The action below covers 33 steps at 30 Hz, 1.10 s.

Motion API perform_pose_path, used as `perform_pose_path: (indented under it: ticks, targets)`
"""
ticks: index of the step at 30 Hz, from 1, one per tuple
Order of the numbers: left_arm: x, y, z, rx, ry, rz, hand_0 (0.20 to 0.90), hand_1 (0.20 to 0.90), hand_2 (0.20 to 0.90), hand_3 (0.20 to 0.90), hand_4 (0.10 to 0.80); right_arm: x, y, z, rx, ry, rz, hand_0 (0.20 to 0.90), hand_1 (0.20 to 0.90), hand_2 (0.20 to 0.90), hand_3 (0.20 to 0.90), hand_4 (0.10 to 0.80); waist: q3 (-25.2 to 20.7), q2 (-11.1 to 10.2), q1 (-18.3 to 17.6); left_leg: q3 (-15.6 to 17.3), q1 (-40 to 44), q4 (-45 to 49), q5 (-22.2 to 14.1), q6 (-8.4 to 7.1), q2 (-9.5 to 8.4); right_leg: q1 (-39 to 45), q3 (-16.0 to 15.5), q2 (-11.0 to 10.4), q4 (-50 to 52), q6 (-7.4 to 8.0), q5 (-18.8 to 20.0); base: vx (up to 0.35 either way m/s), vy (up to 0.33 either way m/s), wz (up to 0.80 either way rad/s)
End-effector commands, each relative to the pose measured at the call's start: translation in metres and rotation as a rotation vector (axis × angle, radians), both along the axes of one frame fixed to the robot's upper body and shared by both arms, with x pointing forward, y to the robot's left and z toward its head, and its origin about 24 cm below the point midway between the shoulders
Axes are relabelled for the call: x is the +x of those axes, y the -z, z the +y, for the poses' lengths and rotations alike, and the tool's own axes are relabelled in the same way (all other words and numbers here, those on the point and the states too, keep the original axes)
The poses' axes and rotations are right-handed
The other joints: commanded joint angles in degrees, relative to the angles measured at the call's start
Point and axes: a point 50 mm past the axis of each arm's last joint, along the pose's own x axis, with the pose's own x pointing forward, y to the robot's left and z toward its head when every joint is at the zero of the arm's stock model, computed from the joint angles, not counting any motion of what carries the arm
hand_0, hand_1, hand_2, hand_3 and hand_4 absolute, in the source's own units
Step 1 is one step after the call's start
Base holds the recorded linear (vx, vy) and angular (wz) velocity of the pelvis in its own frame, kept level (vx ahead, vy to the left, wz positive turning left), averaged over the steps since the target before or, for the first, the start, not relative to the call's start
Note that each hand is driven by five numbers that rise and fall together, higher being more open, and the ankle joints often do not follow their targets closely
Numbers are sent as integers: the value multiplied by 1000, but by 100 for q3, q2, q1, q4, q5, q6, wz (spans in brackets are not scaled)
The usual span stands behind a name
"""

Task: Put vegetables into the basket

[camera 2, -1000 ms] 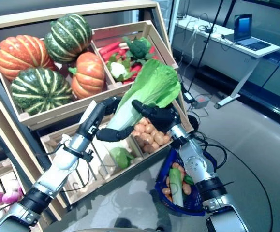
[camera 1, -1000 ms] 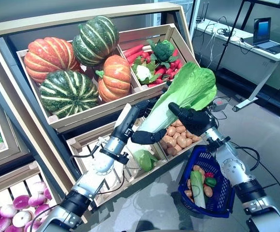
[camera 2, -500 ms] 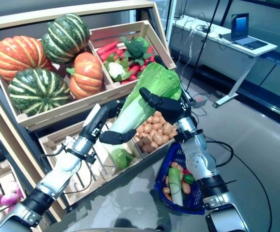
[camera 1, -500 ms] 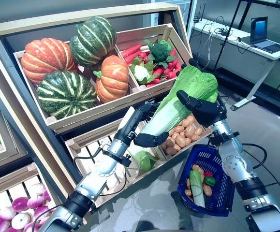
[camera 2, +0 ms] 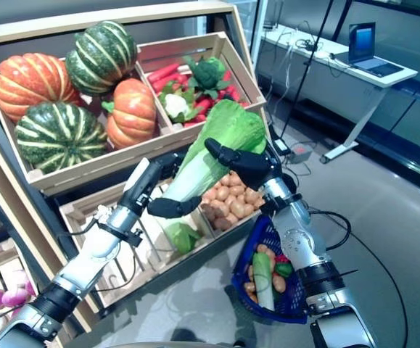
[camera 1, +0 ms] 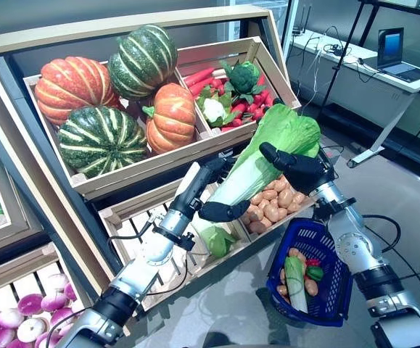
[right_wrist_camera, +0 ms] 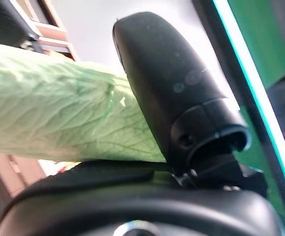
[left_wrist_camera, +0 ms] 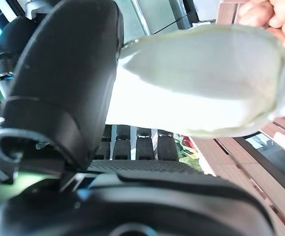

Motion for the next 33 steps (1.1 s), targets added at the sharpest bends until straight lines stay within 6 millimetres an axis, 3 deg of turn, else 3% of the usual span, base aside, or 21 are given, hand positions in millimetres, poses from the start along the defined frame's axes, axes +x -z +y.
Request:
perform_pose_path:
  ticks: [1,5,6,7,17,33]
  targets:
    - [18,-59,-20,-39,98,-274,300,300,300,300,400,6,-54,33,39,-236,-244,900,900,900,900,800,-350,-263,-6,-261,-216,6,-269,94,-176,218,-70,-267,57,7,-172,0,0,0]
    - [18,-61,-22,-37,106,-282,300,300,300,300,400,7,-47,41,41,-290,-197,900,900,900,900,800,-350,-271,-7,-250,-219,6,-265,91,-170,203,-67,-264,56,10,-158,0,0,0]
    - [18,-60,-22,-37,106,-283,300,300,300,300,400,7,-47,42,48,-294,-196,862,862,862,862,775,-351,-271,-10,-246,-221,6,-262,91,-170,201,-64,-263,55,10,-156,0,0,0]
    - [19,-60,-24,-37,107,-283,300,300,300,300,400,7,-48,43,86,-295,-195,300,300,300,300,400,-355,-269,-15,-241,-221,6,-259,89,-168,201,-56,-260,51,8,-158,0,0,0]
    - [18,-55,-26,-30,107,-264,300,300,300,300,400,9,-52,45,171,-257,-203,300,300,300,300,400,-365,-244,-11,-239,-213,6,-269,97,-166,203,-21,-249,41,11,-166,0,0,0]
    - [22,-32,-15,2,39,-139,300,300,300,300,400,12,-55,28,260,-114,-222,300,300,300,300,400,-369,-212,-35,-204,-230,6,-261,94,-145,183,9,-242,11,18,-144,0,0,0]
